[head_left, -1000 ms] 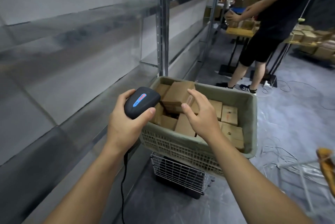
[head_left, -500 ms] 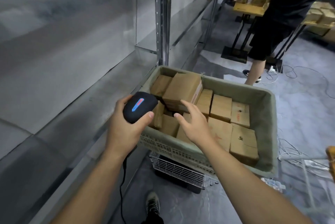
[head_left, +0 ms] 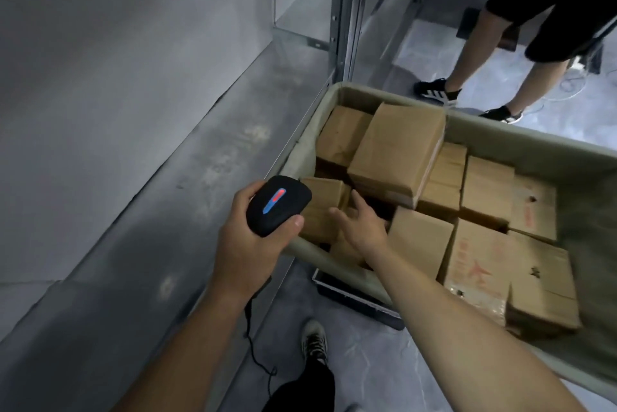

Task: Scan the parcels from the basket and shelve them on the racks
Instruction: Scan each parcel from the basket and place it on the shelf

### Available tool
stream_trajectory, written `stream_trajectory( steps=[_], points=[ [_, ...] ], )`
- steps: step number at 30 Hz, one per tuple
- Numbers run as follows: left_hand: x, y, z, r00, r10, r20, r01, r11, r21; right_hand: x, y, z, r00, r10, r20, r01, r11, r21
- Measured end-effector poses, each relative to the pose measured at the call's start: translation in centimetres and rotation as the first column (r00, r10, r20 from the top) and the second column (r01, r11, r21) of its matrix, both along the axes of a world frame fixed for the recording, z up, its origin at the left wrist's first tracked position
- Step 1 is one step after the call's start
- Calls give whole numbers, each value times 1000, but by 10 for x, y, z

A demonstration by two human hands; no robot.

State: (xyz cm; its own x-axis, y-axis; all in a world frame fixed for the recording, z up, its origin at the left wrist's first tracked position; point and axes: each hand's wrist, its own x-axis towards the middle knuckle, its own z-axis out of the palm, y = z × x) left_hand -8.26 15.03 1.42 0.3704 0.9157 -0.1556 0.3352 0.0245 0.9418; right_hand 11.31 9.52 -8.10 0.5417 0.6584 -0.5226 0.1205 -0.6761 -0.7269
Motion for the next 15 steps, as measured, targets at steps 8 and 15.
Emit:
stream_trajectory(
  steps=[8, 15],
  points=[
    [0, 19, -5, 1000, -21, -23, 20, 999, -28, -19, 18, -23, 995, -77, -59, 81, 995, 61],
    [6, 13, -1, 1000, -19, 10, 19, 999, -38, -21, 5, -17, 987, -123, -104, 139, 975, 171]
  ],
)
